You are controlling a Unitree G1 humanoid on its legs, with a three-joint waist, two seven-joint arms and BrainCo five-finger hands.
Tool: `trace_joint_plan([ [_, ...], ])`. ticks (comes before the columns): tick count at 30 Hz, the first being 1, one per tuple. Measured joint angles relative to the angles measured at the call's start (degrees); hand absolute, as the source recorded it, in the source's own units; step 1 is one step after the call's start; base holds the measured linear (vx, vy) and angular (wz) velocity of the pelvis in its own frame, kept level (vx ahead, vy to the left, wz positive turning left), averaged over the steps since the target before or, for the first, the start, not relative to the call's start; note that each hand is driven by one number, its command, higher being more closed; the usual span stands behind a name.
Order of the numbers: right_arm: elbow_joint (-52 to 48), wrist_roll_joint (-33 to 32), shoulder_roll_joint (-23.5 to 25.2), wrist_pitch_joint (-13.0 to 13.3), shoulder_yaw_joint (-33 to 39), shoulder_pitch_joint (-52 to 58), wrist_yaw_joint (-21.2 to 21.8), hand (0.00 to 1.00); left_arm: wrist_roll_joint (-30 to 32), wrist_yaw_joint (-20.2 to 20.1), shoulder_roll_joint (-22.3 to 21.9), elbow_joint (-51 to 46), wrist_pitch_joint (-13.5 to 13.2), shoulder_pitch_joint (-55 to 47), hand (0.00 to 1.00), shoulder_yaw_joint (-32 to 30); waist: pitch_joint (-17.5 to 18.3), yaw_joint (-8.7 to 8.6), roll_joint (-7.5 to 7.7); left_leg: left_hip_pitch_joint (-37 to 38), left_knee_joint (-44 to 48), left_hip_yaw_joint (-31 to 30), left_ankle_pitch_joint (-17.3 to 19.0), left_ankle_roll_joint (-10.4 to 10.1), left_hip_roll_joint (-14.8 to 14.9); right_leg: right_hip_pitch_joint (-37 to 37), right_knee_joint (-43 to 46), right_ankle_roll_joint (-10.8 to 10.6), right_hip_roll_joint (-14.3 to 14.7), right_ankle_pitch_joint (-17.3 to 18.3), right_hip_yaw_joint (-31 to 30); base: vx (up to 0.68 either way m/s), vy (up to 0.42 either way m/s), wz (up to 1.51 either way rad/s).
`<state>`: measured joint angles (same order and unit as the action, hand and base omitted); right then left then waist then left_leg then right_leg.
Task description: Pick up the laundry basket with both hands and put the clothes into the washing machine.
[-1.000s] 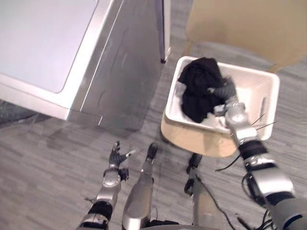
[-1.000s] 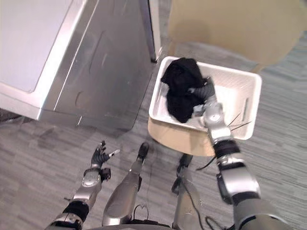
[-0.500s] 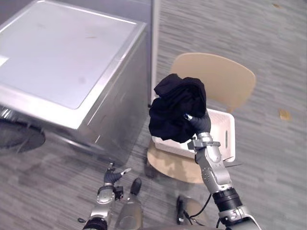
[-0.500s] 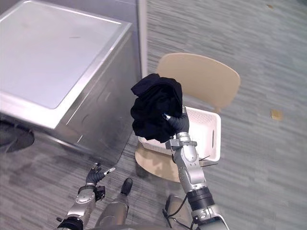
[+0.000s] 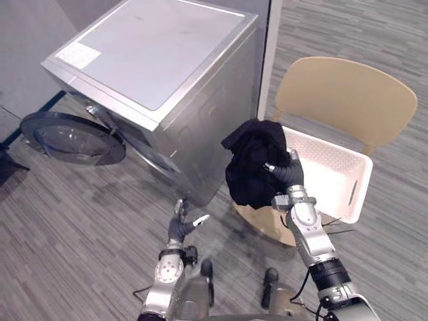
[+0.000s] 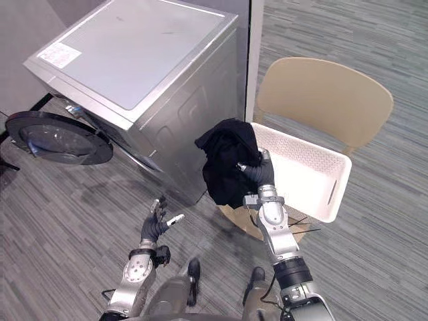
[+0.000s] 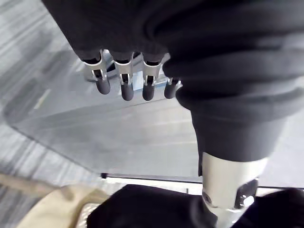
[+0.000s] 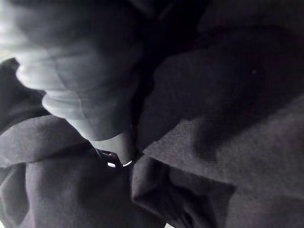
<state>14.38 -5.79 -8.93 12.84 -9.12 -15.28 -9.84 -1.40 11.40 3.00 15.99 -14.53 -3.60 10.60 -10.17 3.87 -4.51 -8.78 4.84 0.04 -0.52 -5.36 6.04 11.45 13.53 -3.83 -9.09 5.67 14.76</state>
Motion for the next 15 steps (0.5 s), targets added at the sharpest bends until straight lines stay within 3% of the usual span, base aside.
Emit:
trace_joint_plan([
  [5,5.9,0.4,0.7,-0.6,-3.9,-5.0,0.6,1.00,1.9,1.3,2.7,-1.8,-0.2,5.6,0.00,5.1,0.4,0.22,0.51,1.0,-3.0,-1.6,-0.6,0.1,-1.7,-5.1,-8.2,-2.1,-0.1,-5.3,2.8,-0.03,0.144,0.35],
  [11,9.0,0.3,4.7,-0.6,-12.5,-7.6,5.0,1.00,2.6,1.5,4.0,-3.1,-0.7,9.5,0.00,9.8,2.7,0.33,0.57,1.8,-6.9,-3.0,-3.5,0.6,-2.2,-7.7,-14.4,-2.1,0.6,-9.1,4.1,-0.07,0.038,0.13],
  [14,9.0,-3.6,4.6,-0.6,-13.6,-7.6,6.5,1.00,3.6,1.7,4.4,-3.1,-0.7,9.8,0.00,10.1,2.8,0.24,0.62,1.8,-7.0,-3.1,-3.7,0.3,-1.8,-8.2,-15.4,-1.7,1.2,-9.9,4.1,-0.08,-0.011,0.02],
  [15,9.0,-4.7,4.4,-0.6,-13.7,-7.6,6.9,1.00,3.9,1.6,4.5,-3.1,-0.7,9.9,1.00,10.2,2.9,0.22,0.61,1.8,-7.0,-3.1,-3.8,0.3,-1.7,-8.2,-15.5,-1.7,1.3,-10.0,4.1,-0.08,-0.016,-0.02],
])
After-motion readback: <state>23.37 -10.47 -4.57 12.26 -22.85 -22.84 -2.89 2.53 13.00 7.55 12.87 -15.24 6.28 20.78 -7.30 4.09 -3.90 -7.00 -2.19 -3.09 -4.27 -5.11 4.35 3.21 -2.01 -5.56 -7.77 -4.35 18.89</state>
